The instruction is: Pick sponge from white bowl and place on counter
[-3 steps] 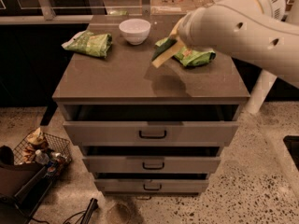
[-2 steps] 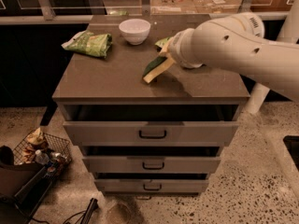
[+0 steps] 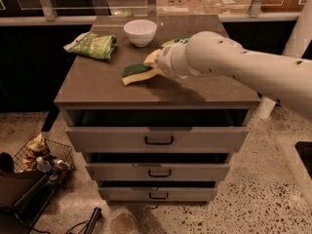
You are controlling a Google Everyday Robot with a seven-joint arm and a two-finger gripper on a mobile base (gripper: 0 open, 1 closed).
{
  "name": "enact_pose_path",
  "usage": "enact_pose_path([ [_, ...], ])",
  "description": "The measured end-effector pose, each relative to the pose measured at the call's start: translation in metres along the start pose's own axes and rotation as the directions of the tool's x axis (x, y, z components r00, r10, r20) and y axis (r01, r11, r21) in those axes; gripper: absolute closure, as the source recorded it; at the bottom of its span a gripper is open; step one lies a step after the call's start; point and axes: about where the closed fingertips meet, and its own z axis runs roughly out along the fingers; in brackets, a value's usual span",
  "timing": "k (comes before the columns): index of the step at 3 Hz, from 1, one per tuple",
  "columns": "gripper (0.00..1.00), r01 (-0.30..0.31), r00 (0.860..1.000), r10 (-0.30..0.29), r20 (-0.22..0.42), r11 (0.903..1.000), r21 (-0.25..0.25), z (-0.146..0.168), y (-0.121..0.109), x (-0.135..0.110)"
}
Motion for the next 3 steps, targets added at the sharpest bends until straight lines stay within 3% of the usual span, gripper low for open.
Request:
enact_pose_path([
  [1,0.53,-0.020,0.998,0.016,-0.055,0.9967,-0.079,0.0147,0.0334,0.0238],
  [3,0.06,-0.017,0.998,0.013,-0.057,0.9965,-0.082,0.0157,0.0350,0.0250],
])
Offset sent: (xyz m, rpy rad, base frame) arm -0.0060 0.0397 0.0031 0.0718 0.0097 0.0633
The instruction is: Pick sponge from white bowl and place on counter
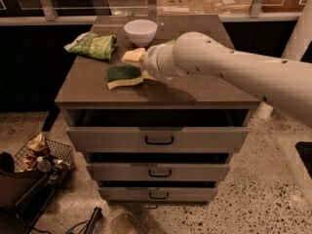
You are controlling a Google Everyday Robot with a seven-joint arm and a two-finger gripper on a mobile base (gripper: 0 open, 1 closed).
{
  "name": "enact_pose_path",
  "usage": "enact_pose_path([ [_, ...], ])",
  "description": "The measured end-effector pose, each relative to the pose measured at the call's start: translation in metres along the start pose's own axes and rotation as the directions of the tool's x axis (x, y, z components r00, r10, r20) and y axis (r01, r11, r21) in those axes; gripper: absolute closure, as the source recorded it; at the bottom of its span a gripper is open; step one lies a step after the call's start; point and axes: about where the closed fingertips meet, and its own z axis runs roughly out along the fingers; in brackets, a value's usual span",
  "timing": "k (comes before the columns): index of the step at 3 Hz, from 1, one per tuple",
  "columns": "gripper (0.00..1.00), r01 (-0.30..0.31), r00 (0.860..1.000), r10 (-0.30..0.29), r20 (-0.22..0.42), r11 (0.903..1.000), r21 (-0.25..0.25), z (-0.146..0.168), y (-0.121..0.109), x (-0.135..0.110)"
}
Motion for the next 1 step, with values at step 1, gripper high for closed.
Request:
enact_pose_path([
  [1,0.00,0.001,1.000,-0.001,-0.001,1.0000,-0.001,0.0004,0.0008,0.0007],
])
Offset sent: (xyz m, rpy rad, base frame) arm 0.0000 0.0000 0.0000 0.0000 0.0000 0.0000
